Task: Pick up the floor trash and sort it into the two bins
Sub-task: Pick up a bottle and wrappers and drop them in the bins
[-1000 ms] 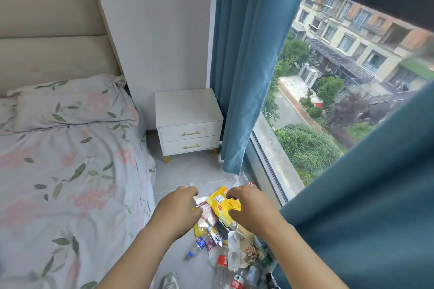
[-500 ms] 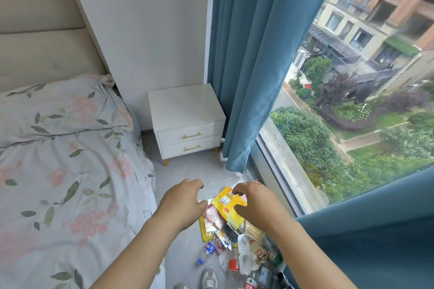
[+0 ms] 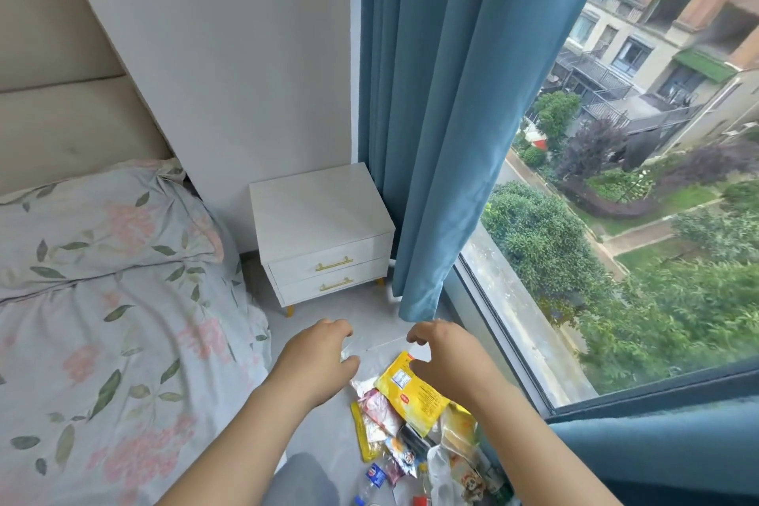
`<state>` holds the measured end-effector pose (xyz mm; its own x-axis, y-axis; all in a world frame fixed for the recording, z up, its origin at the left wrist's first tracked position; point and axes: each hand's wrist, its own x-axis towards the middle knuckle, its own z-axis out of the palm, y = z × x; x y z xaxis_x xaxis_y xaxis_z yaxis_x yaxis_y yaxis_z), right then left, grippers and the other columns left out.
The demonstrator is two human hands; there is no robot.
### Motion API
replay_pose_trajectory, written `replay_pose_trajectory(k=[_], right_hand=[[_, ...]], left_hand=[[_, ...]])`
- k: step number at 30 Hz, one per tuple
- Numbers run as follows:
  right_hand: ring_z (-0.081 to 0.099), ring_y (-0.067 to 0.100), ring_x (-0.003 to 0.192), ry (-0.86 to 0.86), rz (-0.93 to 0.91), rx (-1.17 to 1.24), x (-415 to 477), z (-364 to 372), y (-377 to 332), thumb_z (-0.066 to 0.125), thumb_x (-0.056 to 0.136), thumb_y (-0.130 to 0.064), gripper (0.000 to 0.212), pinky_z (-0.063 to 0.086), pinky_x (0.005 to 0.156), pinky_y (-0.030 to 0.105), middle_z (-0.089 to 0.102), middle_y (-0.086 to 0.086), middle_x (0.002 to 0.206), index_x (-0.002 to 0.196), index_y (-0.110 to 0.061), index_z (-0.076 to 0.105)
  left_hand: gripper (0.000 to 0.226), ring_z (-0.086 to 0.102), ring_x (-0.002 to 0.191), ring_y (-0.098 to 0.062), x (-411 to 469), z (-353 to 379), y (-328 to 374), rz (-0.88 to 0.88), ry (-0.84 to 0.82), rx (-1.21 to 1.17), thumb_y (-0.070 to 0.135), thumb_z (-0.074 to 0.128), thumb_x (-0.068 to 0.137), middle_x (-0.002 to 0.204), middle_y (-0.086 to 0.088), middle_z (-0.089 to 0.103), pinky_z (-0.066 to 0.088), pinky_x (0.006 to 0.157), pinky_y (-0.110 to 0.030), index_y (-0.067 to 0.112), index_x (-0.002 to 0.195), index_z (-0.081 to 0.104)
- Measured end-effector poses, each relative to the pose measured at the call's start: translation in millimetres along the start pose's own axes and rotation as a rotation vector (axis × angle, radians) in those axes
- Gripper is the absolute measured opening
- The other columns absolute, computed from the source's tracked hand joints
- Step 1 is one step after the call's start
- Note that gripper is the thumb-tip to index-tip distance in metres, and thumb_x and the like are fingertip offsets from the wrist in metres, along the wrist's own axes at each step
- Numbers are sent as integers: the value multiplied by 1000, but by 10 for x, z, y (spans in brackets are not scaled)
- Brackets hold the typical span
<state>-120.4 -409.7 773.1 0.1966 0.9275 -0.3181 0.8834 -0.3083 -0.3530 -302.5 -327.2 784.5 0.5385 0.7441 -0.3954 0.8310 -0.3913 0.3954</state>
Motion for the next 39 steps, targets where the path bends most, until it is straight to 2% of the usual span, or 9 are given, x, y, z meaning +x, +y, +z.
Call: replay_pose_trajectory(k=[9, 16, 18, 28, 35, 39], right_hand=[[57, 18, 111, 16, 195, 67, 796, -46, -15, 59, 88, -25, 39, 47, 89, 29, 61, -5, 123, 127, -25, 56], [57, 16, 111, 106, 477, 229, 1265, -100, -196, 61, 86, -25, 38, 45, 88, 27, 62, -5, 122, 123, -25, 59], [57, 16, 111, 127, 561, 270, 1290, -102, -209, 60, 84, -25, 38, 45, 86, 27, 63, -5, 121, 122, -24, 60], [58, 14, 110, 214, 932, 407, 838, 27, 12, 57, 83, -25, 38, 47, 84, 28, 65, -6, 120, 121, -23, 62], [59, 15, 110, 282, 1032, 509, 511, 170, 186, 57, 84, -22, 39, 48, 85, 29, 65, -3, 121, 123, -21, 61], [57, 14, 112, 320, 1058, 573, 396, 256, 274, 57, 85, -21, 39, 46, 87, 28, 64, -5, 122, 123, -23, 61]], left_hand=[[46, 50, 121, -18, 1164, -438, -197, 148, -94, 80, 36, 51, 91, 137, 2, 48, 43, 99, -32, 22, 135, 46], [34, 54, 111, -21, 2088, -965, -276, 377, -219, 276, 32, 50, 88, 119, 0, 55, 45, 88, -31, 19, 120, 52], [34, 54, 111, -22, 2262, -1019, -205, 450, -250, 304, 30, 50, 89, 118, -1, 55, 46, 89, -32, 17, 120, 54], [35, 55, 110, -24, 2468, -643, 376, 710, -438, 386, 31, 52, 88, 120, -3, 56, 47, 88, -31, 21, 122, 55], [38, 56, 112, -24, 2433, -433, 729, 822, -428, 518, 33, 54, 88, 124, -2, 57, 47, 91, -34, 20, 123, 54], [34, 57, 108, -24, 2382, -332, 939, 869, -400, 572, 33, 52, 89, 119, -2, 58, 46, 86, -33, 20, 120, 54]])
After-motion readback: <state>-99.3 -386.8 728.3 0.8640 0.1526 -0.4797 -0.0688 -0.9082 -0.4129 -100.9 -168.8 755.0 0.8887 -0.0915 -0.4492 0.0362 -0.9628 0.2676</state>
